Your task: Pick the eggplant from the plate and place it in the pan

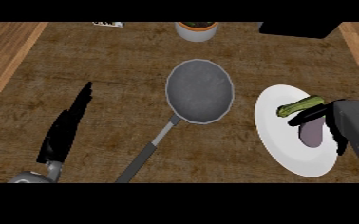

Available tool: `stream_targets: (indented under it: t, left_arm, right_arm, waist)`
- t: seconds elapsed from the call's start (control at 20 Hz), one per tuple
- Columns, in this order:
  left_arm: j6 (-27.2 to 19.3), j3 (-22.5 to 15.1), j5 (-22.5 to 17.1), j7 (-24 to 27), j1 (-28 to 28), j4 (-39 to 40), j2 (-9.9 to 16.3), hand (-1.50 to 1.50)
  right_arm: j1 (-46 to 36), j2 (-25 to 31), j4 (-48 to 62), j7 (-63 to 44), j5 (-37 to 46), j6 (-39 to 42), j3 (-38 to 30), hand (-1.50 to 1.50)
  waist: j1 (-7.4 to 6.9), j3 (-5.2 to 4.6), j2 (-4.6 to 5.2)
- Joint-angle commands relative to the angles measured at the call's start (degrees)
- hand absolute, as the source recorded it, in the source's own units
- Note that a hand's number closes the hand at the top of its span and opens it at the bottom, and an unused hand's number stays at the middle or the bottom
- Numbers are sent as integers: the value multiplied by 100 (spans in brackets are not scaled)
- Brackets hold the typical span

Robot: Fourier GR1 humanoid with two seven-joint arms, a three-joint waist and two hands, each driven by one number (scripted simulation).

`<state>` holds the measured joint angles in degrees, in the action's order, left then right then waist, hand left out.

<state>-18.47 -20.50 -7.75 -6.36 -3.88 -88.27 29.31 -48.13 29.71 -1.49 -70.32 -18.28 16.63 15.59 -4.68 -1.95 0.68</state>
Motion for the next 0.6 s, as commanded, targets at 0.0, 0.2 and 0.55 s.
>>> stream_targets:
  t: [0.0, 0.2, 0.55]
  left_arm:
    - [5, -7, 31, 16, 80, -9, 21, 0]
    - [4, -53, 70, -47, 103, -49, 15, 0]
    - [36, 46, 14, 72, 219, -113, 46, 0]
  right_arm:
    - [376, -357, 142, -1484, -128, 423, -118, -150]
    - [374, -355, 141, -1484, -99, 442, -113, -150]
    - [473, -571, 139, -1484, -79, 228, -134, -150]
  waist:
    - [70, 188, 89]
    - [93, 192, 86]
    - [127, 186, 46]
